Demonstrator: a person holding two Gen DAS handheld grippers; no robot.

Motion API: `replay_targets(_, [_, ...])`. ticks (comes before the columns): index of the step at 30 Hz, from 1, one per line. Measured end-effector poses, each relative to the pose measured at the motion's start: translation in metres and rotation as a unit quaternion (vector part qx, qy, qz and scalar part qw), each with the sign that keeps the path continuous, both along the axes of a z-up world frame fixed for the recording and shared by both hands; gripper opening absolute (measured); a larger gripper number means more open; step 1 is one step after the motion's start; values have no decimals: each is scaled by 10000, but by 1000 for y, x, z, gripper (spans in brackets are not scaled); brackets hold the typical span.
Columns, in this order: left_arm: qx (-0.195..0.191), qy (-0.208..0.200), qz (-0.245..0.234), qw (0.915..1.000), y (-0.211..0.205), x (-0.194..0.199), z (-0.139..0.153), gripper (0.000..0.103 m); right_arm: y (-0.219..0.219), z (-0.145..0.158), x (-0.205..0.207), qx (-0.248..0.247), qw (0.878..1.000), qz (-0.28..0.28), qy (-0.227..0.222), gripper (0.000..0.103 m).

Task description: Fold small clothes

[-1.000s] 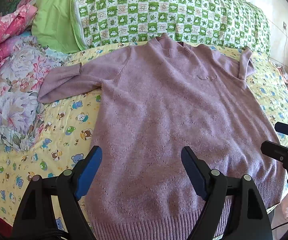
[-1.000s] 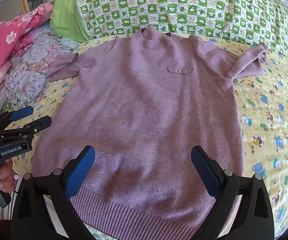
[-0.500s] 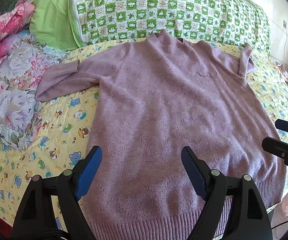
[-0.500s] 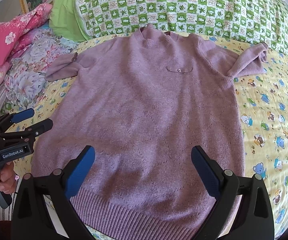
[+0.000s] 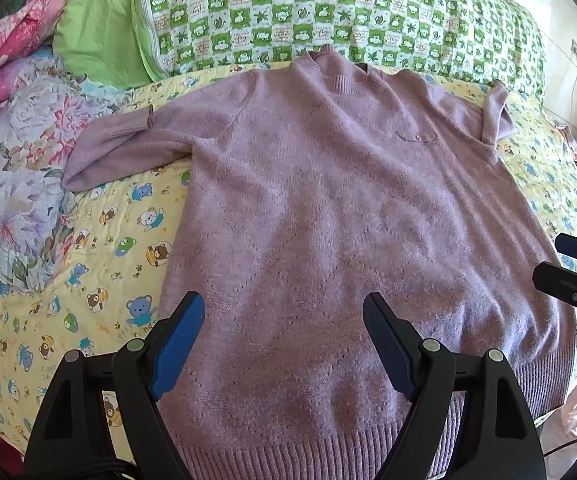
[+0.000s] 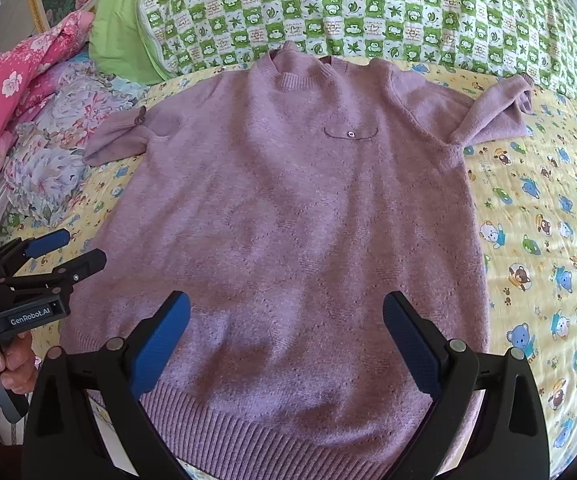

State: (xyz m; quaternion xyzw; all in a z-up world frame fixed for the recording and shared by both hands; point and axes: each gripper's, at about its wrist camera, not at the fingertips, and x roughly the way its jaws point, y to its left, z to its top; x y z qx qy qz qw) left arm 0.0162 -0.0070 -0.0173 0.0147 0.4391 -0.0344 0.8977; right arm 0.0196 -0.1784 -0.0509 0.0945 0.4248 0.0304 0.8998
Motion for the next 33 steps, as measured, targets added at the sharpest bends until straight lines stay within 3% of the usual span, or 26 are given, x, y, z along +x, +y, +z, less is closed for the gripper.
replay_targets(10, [-77, 130, 33, 9999, -8, 16, -6, 82, -20, -2, 8, 140, 9998, -102, 53, 97])
replay_targets(17, [-93, 188, 61, 9998, -15, 46, -4, 82, -61, 0, 24, 213, 9989, -424, 50, 97])
replay_targets(24, [-151, 81, 158, 9997, -17, 94, 4, 83, -141, 13, 62, 234, 9951, -952, -139, 97])
replay_targets(33, [-213, 53, 368, 9991, -17, 182, 11, 83, -269, 39, 138, 495, 9788, -1952, -381, 95])
